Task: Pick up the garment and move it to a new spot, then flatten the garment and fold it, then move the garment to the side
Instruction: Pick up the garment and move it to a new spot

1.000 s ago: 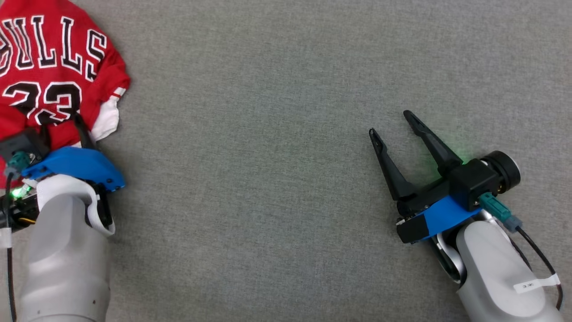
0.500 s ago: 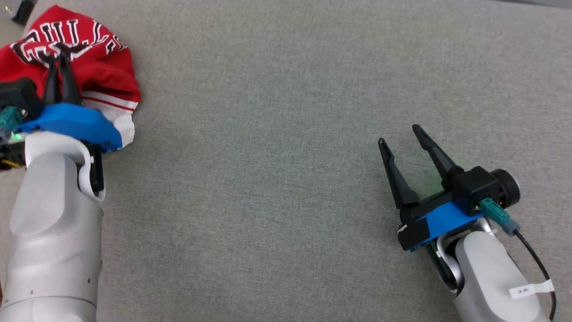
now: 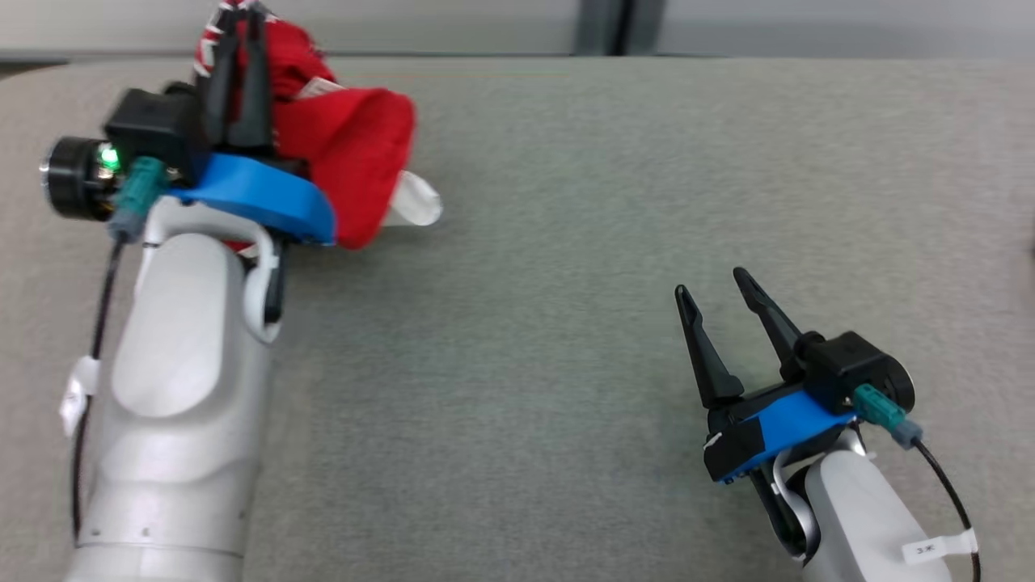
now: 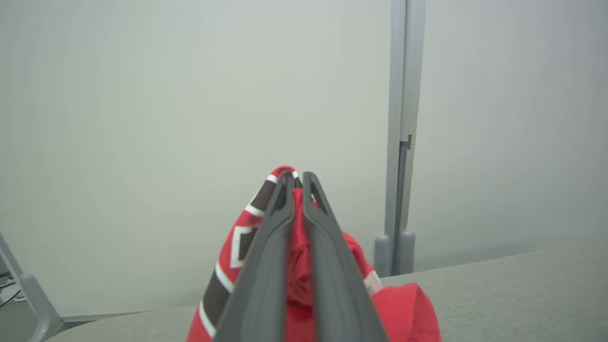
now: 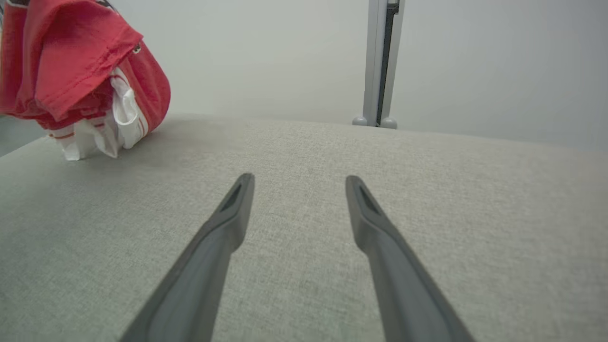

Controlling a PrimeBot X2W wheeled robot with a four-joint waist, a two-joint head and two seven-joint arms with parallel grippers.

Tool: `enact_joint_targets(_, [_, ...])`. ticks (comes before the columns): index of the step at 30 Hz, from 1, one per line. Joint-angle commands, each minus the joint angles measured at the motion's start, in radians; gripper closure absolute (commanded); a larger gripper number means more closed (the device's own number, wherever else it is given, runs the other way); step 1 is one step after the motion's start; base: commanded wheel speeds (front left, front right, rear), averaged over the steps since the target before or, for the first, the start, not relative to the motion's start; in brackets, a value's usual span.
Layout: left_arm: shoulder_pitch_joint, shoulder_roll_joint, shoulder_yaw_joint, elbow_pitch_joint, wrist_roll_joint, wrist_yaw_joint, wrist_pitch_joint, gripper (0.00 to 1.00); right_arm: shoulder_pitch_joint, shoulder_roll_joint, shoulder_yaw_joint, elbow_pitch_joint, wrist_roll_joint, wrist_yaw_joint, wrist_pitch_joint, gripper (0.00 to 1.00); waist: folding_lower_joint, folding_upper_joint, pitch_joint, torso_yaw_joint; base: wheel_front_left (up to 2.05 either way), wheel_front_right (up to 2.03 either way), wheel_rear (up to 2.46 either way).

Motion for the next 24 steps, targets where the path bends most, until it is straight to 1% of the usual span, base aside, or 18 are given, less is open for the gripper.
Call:
enact_joint_targets(1, [0.011,-0.020,-0.030,-0.019,-0.008,-0.007,-0.005,1.00,0.016,0.007,-0.005,0.003,0.007,0.000,-0.001,0.00,0.0001,0.0000,-0.048,-0.074,0.00,0.00,0.00])
enact_joint_targets(7, [0.026,-0.054,-0.152,-0.057,-0.067,-0.014,-0.005,1.00,0.027,0.011,-0.007,0.008,0.020,0.000,0.000,0.00,0.0001,0.0000,-0.059,-0.172,0.00,0.00,0.00])
enact_joint_targets(8, [0.027,-0.055,-0.174,-0.063,-0.083,-0.015,-0.005,1.00,0.027,0.011,-0.004,0.006,0.027,0.000,0.000,0.00,0.0001,0.0000,-0.060,-0.184,0.00,0.00,0.00])
enact_joint_targets(9, [0.027,-0.055,-0.174,-0.063,-0.083,-0.015,-0.005,1.00,0.027,0.011,-0.004,0.006,0.027,0.000,0.000,0.00,0.0001,0.0000,-0.060,-0.184,0.00,0.00,0.00])
enact_joint_targets(12, [0.048,-0.058,-0.277,-0.098,-0.174,-0.012,-0.005,1.00,0.027,0.011,0.005,0.006,0.044,0.000,0.000,0.00,0.0001,0.0000,-0.065,-0.220,0.00,0.00,0.00])
enact_joint_targets(16, [0.065,-0.055,-0.385,-0.122,-0.262,0.030,-0.005,1.00,0.032,0.010,0.005,0.010,0.054,0.000,0.000,0.00,0.0001,0.0000,-0.074,-0.242,0.00,0.00,0.00])
enact_joint_targets(18, [0.078,-0.055,-0.417,-0.113,-0.288,0.052,-0.005,1.00,0.039,0.010,0.002,0.012,0.056,0.000,0.000,0.00,0.0001,0.0000,-0.080,-0.244,0.00,0.00,0.00])
enact_joint_targets(20, [0.097,-0.055,-0.429,-0.095,-0.298,0.073,-0.005,1.00,0.046,0.010,-0.002,0.014,0.056,0.000,0.000,0.00,0.0001,0.0000,-0.086,-0.241,0.00,0.00,0.00])
enact_joint_targets(23, [0.140,-0.055,-0.417,-0.061,-0.295,0.097,-0.005,1.00,0.051,0.010,-0.007,0.016,0.056,0.000,0.000,0.00,0.0001,0.0000,-0.096,-0.228,0.00,0.00,0.00])
enact_joint_targets(24, [0.158,-0.056,-0.414,-0.051,-0.289,0.101,-0.005,0.79,0.053,0.010,-0.011,0.016,0.054,0.000,0.000,0.00,0.0001,0.0000,-0.101,-0.222,0.00,0.00,0.00])
